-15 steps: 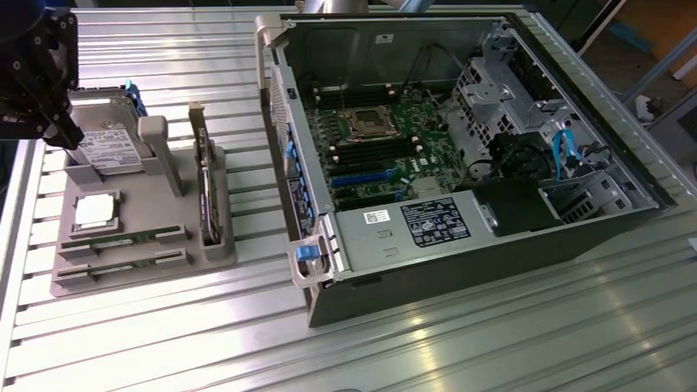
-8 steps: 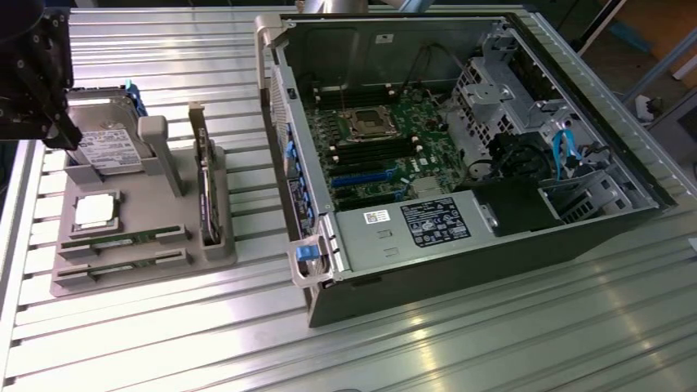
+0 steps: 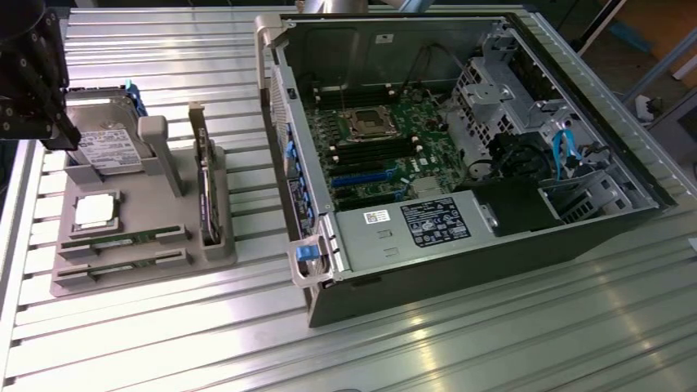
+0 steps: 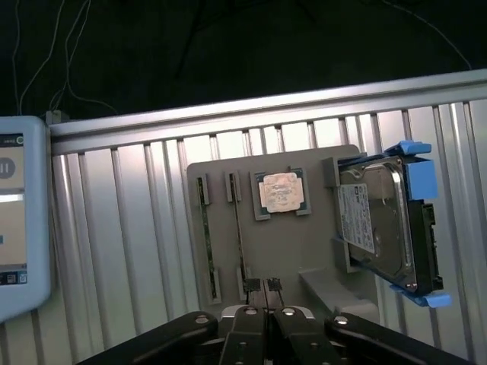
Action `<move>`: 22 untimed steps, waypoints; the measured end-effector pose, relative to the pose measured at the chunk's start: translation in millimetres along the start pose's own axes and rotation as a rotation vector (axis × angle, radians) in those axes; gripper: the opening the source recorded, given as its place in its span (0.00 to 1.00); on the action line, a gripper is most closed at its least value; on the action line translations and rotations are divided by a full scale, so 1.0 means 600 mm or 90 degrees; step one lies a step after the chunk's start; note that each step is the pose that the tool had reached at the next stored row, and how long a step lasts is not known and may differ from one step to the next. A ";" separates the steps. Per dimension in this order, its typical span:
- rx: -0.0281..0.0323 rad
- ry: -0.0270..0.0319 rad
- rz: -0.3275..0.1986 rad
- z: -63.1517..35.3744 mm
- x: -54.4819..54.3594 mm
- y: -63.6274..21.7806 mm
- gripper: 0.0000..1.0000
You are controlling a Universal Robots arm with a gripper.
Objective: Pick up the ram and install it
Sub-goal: 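Pick up the ram and move it above insertion slot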
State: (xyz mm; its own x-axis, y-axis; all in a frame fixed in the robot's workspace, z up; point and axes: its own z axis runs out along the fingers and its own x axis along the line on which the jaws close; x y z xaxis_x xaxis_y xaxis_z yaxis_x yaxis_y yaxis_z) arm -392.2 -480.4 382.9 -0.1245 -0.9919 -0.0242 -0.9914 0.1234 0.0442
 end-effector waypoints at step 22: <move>-0.0010 0.0018 -0.036 0.004 0.001 0.000 0.11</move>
State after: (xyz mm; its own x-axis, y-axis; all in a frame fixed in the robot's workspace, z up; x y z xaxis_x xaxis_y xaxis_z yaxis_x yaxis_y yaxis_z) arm -392.2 -480.7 380.4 -0.0677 -0.9974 -0.0239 -0.9968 0.0665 0.0443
